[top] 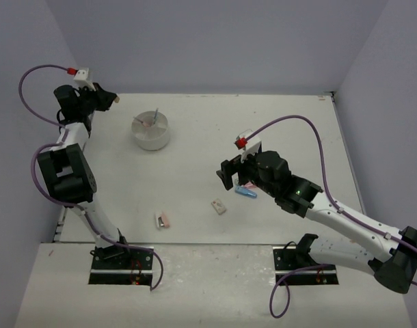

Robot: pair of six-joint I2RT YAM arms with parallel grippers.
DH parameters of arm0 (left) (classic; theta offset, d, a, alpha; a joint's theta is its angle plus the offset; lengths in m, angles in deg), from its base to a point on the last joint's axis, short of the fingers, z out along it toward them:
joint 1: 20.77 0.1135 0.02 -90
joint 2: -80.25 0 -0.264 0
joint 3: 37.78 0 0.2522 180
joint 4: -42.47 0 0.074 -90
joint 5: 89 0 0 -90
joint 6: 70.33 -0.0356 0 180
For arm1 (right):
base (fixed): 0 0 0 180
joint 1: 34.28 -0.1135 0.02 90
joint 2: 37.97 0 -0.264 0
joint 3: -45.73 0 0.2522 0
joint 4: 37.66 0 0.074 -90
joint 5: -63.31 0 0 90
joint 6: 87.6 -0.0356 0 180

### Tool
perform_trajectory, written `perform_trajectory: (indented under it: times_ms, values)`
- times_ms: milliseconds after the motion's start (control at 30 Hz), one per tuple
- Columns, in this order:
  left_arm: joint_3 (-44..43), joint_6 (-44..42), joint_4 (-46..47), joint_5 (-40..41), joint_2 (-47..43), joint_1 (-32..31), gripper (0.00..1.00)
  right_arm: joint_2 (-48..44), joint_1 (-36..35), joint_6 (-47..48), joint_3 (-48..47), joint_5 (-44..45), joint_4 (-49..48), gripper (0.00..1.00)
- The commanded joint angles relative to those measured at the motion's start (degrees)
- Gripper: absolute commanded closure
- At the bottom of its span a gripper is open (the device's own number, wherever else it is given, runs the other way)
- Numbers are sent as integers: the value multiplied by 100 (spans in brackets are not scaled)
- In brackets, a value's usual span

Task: Sort the stationery into containers
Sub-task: Place the stationery in the storage box.

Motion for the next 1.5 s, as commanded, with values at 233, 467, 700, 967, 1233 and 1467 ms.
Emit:
perform_trajectory:
  times_ms: [233, 467, 700, 967, 1233, 1467]
  values:
    - [-358, -274, -149, -908, 531, -693, 100, 48, 20, -116, -124, 125, -70, 1]
    - [-509, -578, -626, -629, 660, -766, 100, 91, 20, -120, -150, 81, -57, 1]
    - [-523, -746, -771, -582, 584, -757, 100, 149, 20, -116, -172, 68, -26, 1]
    - [-430, -1063, -922, -759, 462, -749, 100, 192, 14, -116, -172, 85, -35, 1]
    - [-285, -1088, -866, -704, 427, -759, 84, 182, 20, -125, -172, 94, -26, 1]
    - [-287, -1051, -885, -722, 399, -757, 56, 219, 20, -116, -181, 77, -17, 1]
